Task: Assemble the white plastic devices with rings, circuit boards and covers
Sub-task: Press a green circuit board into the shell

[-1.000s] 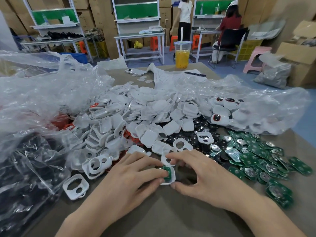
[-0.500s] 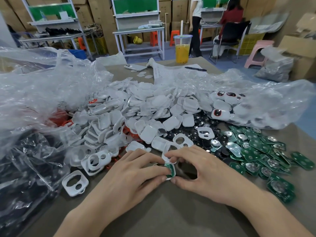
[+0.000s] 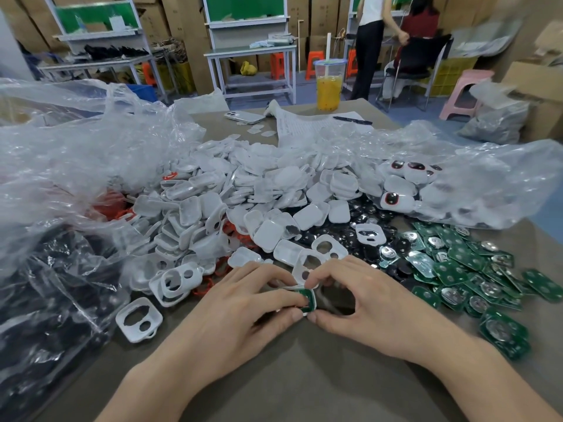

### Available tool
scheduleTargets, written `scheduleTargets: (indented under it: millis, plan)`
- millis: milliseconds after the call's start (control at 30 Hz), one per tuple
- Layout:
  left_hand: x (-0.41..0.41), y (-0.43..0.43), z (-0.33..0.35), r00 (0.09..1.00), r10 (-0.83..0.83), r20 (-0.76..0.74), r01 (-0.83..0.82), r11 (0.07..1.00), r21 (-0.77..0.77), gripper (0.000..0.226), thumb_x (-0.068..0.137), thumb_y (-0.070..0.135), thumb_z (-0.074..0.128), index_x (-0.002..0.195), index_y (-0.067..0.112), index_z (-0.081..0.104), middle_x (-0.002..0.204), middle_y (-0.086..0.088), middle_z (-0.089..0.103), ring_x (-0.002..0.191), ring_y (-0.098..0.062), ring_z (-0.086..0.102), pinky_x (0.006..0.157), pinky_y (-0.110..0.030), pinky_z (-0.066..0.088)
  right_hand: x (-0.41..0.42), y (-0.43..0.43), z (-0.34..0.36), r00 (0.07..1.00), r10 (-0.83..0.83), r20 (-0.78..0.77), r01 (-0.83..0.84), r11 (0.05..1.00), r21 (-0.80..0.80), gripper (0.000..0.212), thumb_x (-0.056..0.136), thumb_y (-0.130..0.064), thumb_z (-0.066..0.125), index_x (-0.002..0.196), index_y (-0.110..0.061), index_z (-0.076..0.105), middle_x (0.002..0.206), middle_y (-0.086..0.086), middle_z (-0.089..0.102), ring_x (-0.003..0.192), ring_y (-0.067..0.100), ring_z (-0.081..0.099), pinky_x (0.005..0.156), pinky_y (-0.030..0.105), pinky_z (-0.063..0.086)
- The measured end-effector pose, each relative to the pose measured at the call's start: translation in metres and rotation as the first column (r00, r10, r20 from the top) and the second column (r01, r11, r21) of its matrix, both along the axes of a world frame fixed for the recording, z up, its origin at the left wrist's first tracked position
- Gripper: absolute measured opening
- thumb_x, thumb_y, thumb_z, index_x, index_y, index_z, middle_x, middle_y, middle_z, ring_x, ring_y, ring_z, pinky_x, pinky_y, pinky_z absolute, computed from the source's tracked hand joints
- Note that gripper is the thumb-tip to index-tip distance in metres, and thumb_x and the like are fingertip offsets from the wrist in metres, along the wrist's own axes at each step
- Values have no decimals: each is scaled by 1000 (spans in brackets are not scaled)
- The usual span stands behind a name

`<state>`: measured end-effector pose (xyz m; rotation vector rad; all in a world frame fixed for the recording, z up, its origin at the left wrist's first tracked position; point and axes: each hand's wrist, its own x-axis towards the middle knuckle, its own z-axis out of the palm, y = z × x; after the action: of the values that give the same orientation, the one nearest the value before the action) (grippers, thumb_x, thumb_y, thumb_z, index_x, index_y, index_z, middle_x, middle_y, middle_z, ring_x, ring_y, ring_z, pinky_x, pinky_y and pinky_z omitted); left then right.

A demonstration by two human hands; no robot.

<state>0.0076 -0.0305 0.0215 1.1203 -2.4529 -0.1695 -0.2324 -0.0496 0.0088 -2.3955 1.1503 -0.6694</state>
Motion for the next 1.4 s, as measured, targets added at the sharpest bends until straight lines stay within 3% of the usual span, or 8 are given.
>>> scheduleTargets:
  millis: [233,400,533,933,1167,1400]
  plan:
    - [3,2,6,995,30,-94,-26,999,43,27,104,44,49,118,36,71,120,20,57,112,-5,57,90,-30,49,0,0,1,1000,11,5,-11,1000,-16,26,85,-45,72,106,-44,57,105,-38,53,110,-8,48,91,5,32]
    - [11,2,9,986,89,-140,-87,996,21,24,103,39,51,103,29,73,109,21,60,108,-6,58,87,-29,48,1,0,1,999,40,-3,-40,998,-38,20,87,-50,66,105,-43,62,111,-28,58,111,3,53,95,17,41]
    - [9,3,10,988,80,-133,-77,997,26,28,102,39,49,95,27,74,106,21,61,105,-7,59,84,-30,49,-1,-1,-1,999,50,-17,-50,998,-28,19,88,-54,62,106,-48,64,115,-29,55,115,4,51,96,17,40]
    - [4,7,10,997,5,-82,-2,999,44,30,103,36,48,100,27,77,112,21,65,110,-4,57,95,-25,45,-1,-1,-1,998,52,-31,-53,998,-23,23,88,-52,62,111,-49,64,116,-32,52,117,1,49,98,16,39]
    - [3,7,7,997,-3,-71,9,997,83,34,104,41,43,106,32,75,115,21,60,107,0,54,93,-22,42,0,-1,0,998,57,-33,-58,998,-31,18,88,-49,65,106,-46,63,114,-28,55,113,6,52,94,21,43]
    - [11,4,5,970,40,-239,-22,997,76,31,105,35,47,106,26,76,112,19,62,112,-13,60,90,-28,48,1,0,0,998,58,-21,-58,998,-5,17,87,-51,63,103,-47,65,115,-28,54,115,4,51,95,21,43]
